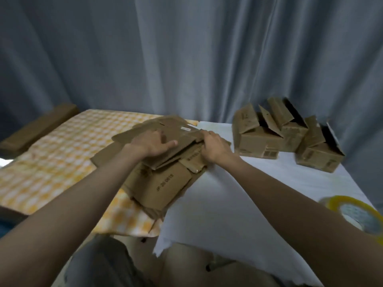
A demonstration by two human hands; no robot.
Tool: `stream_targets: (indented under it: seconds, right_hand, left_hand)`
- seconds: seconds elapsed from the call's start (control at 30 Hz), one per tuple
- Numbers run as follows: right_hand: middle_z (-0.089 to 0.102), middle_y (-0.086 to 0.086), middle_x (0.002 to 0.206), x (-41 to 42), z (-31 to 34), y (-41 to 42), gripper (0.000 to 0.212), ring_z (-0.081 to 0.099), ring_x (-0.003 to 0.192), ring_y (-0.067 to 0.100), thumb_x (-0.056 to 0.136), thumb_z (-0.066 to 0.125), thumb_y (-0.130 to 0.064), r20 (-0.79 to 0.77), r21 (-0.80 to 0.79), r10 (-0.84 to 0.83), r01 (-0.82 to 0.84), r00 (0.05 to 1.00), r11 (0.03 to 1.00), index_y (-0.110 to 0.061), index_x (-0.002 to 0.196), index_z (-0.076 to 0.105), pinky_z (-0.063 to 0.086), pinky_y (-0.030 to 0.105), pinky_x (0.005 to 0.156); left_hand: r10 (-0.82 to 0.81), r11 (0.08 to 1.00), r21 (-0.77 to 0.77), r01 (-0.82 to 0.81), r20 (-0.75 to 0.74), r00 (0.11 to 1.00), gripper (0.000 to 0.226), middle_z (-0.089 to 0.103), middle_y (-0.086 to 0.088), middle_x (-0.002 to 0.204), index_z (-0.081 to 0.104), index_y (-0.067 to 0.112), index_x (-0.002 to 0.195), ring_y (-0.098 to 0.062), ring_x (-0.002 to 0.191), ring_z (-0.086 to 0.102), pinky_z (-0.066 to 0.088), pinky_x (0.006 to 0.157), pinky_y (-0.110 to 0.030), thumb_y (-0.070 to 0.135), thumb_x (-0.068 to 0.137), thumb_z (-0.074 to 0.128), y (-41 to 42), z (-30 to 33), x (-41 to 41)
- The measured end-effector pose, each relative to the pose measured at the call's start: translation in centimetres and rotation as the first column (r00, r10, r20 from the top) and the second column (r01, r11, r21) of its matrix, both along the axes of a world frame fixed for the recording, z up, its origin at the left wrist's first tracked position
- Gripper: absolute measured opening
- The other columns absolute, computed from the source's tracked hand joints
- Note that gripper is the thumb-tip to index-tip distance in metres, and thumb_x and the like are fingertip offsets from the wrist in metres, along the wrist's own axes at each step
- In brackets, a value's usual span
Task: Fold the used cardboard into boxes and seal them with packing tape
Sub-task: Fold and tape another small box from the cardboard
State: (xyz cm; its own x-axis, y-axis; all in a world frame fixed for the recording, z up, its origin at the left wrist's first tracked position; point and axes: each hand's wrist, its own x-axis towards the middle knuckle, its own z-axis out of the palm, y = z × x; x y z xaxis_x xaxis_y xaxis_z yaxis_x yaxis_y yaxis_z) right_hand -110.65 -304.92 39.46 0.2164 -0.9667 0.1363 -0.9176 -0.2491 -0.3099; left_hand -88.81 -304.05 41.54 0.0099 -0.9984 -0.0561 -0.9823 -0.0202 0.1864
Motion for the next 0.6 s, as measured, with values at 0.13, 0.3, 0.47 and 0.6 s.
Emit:
stream_targets:
  seconds: [0.13, 0.3, 0.47, 0.6]
  right_hand:
    - [0.05, 0.013, 0.144, 2.6, -1.7, -1.5, 0.057, 0.049, 0.13, 0.033, 0.092, 0.056, -0.01, -0.033, 0.099, -0.046, 0.049, 0.998, 0.994, -0.016, 0.146, 0.039, 0.042, 0.043, 0.108]
    - [0.051, 0.015, 0.139, 3.6, -3.5, -2.4, 0.045, 0.05, 0.127, 0.034, 0.094, 0.049, -0.011, -0.023, 0.134, -0.081, 0.083, 0.996, 0.987, -0.01, 0.14, 0.046, 0.042, 0.043, 0.108]
    - [0.057, 0.014, 0.135, 3.5, -3.8, -2.4, 0.043, 0.055, 0.122, 0.032, 0.092, 0.045, -0.008, 0.02, 0.138, -0.083, 0.08, 0.996, 0.987, -0.01, 0.134, 0.054, 0.045, 0.042, 0.105]
    - [0.063, 0.014, 0.128, 3.4, -3.3, -1.9, 0.037, 0.059, 0.115, 0.031, 0.093, 0.046, -0.009, 0.033, 0.186, -0.095, 0.088, 0.995, 0.979, -0.011, 0.127, 0.061, 0.049, 0.041, 0.1]
  left_hand:
    - [0.016, 1.0, 0.004, -0.016, -0.046, 0.999, 0.106, 0.051, -0.012, 0.139, 0.045, 0.019, 0.139, -0.033, 0.122, 0.053, 0.046, 0.097, -0.041, 0.095, 0.066, 0.042, 2.0, -2.7, 1.5]
    - [-0.008, 0.99, -0.138, 0.027, 0.133, 0.991, 0.073, 0.062, -0.009, 0.112, 0.057, 0.015, 0.117, -0.03, 0.096, 0.059, 0.046, 0.077, -0.037, 0.078, 0.082, 0.046, 2.4, -4.4, 0.9]
    - [-0.074, 0.942, -0.304, 0.141, 0.222, 0.972, 0.039, 0.059, -0.003, 0.073, 0.057, 0.016, 0.078, -0.022, 0.066, 0.053, 0.037, 0.06, -0.033, 0.043, 0.101, 0.041, 2.0, -4.4, 0.2]
    - [-0.09, 0.976, -0.177, 0.13, 0.218, 0.972, 0.05, 0.046, 0.004, 0.07, 0.051, 0.02, 0.078, -0.017, 0.069, 0.05, 0.041, 0.065, -0.031, 0.07, 0.087, 0.054, 1.7, -3.8, 0.2]
